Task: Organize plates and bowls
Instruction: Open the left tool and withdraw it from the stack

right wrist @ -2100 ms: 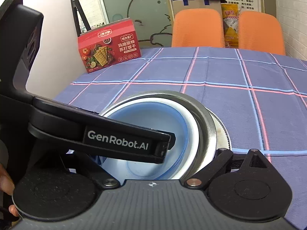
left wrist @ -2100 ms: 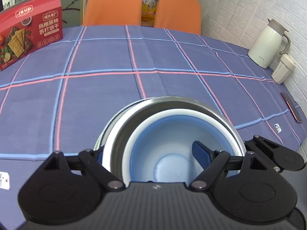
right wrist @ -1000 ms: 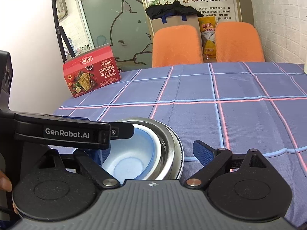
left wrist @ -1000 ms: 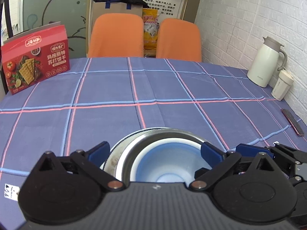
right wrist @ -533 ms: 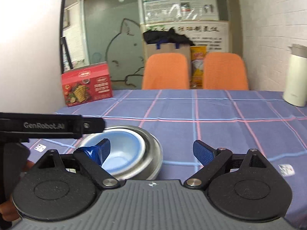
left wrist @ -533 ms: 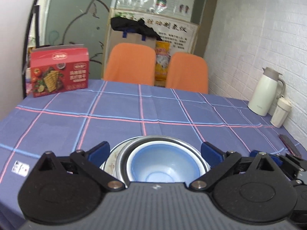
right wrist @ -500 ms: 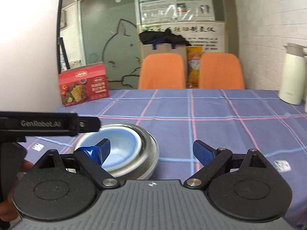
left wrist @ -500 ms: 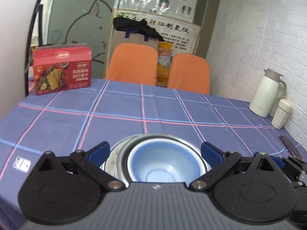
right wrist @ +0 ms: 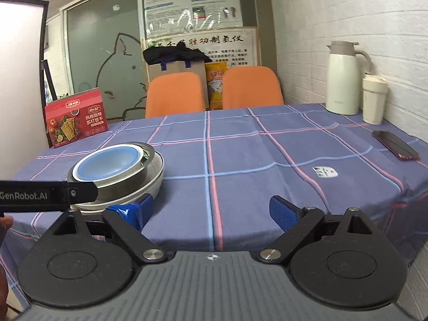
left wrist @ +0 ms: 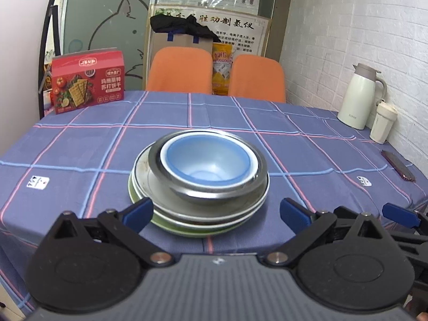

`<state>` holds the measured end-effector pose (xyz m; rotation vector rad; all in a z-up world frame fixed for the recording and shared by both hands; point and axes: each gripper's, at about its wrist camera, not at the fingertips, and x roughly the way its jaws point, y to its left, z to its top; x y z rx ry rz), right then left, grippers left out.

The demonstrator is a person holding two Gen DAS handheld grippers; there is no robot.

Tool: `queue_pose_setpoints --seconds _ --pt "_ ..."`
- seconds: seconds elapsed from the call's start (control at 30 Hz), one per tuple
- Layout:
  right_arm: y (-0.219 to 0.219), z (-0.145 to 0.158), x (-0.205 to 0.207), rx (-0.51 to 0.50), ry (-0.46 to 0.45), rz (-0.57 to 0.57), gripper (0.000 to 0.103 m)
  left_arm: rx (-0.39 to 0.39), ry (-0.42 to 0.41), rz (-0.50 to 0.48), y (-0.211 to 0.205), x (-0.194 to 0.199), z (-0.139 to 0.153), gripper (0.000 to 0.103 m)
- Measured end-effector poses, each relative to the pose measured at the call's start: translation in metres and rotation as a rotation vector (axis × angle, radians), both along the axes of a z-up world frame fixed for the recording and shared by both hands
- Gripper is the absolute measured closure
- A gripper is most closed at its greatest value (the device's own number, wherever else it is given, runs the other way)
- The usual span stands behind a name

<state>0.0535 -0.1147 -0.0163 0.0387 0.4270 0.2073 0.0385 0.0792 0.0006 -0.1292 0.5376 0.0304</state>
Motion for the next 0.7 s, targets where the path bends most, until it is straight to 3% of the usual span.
queue_pose_setpoints --seconds 0.27,0.5,0.7 --pt "-0.008 -0.006 -0.022 0.009 -0.010 -0.016 0.022 0.060 -0.007 -0.015 -0.014 -0.025 -0.007 0.004" --pt "-0.008 -0.004 -0.034 0.015 -0.036 -0.011 0.022 0.126 -0.067 -0.009 -0.022 -0.043 -0.001 0.004" --pt "-0.007 -0.007 -0.040 0.016 -0.041 -0.002 0.022 0.107 -0.090 -0.003 -0.021 -0.052 0.001 0.004"
